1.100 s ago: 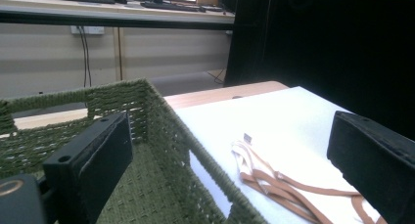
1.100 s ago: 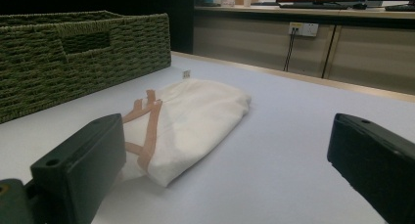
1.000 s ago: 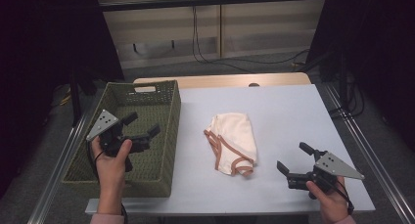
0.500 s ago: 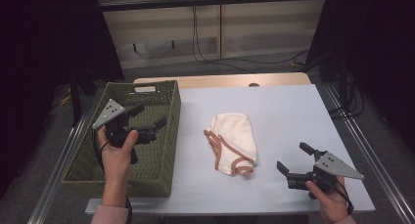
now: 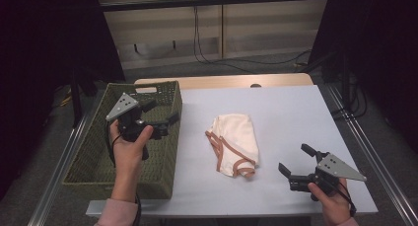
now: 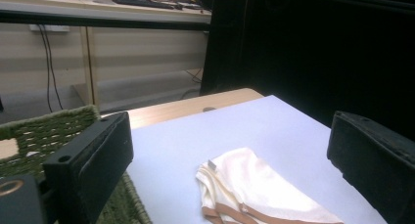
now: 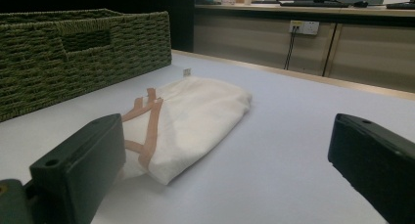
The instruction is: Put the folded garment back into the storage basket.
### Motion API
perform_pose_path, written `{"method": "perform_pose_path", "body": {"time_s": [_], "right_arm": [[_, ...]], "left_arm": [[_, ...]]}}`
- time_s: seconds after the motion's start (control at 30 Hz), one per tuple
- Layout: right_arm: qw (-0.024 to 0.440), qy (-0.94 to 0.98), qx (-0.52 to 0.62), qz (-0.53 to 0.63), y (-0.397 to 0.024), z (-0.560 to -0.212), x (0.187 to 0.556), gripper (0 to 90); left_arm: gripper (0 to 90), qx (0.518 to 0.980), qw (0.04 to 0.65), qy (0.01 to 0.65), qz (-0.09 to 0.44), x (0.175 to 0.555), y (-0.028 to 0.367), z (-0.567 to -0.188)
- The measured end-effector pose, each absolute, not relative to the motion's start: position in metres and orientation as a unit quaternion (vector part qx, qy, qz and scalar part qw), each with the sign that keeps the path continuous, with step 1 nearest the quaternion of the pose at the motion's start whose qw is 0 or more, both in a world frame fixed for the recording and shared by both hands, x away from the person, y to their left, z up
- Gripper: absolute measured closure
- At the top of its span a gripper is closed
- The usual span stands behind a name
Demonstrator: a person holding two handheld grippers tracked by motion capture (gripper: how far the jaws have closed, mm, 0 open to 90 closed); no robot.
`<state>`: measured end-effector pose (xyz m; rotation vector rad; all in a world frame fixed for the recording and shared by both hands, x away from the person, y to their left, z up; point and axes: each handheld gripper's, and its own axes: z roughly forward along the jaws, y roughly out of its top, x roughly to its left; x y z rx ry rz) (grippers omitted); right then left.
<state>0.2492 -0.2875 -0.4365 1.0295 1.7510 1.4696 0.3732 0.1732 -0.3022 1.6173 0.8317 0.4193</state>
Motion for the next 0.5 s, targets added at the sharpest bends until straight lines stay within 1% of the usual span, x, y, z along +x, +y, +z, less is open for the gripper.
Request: {"method": "perform_pose_path", "body": {"time_s": [0.5], "right_arm": [[0.311, 0.662, 0.391, 0.559, -0.288, -0.436, 0.249, 0.4]], "left_arm": [[3.4, 0.709, 0.592, 0.35, 0.156, 0.383, 0.142, -0.308]]}}
